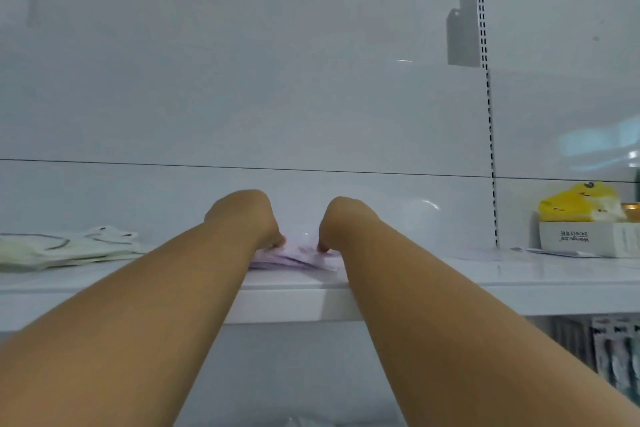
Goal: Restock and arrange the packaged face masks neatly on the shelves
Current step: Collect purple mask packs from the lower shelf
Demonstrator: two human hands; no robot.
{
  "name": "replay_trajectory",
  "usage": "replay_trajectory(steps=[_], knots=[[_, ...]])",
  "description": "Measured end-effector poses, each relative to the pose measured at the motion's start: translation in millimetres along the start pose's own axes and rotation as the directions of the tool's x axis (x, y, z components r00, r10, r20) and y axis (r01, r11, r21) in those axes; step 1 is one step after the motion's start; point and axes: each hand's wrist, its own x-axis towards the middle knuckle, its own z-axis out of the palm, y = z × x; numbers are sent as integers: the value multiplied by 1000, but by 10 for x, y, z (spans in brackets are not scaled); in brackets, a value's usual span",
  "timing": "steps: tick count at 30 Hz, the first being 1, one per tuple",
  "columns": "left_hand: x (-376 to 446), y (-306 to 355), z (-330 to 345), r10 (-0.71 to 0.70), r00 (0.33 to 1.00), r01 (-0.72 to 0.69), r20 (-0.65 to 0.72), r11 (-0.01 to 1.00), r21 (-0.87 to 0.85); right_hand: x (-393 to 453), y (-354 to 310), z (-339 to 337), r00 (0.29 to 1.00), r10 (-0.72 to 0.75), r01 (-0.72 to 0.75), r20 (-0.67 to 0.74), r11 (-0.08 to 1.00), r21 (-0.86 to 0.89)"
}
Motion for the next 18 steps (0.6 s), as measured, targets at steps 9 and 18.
replay_trajectory(steps=[9,18], knots=[[-612,-248,-197,207,898,-272,-389,955,-120,-667,-199,-95,847,-214,215,-487,975,-54],[-1748,-916,-291,316,785,-488,-533,845,-217,-2033,-473,-103,778,-157,261,-608,961,87]])
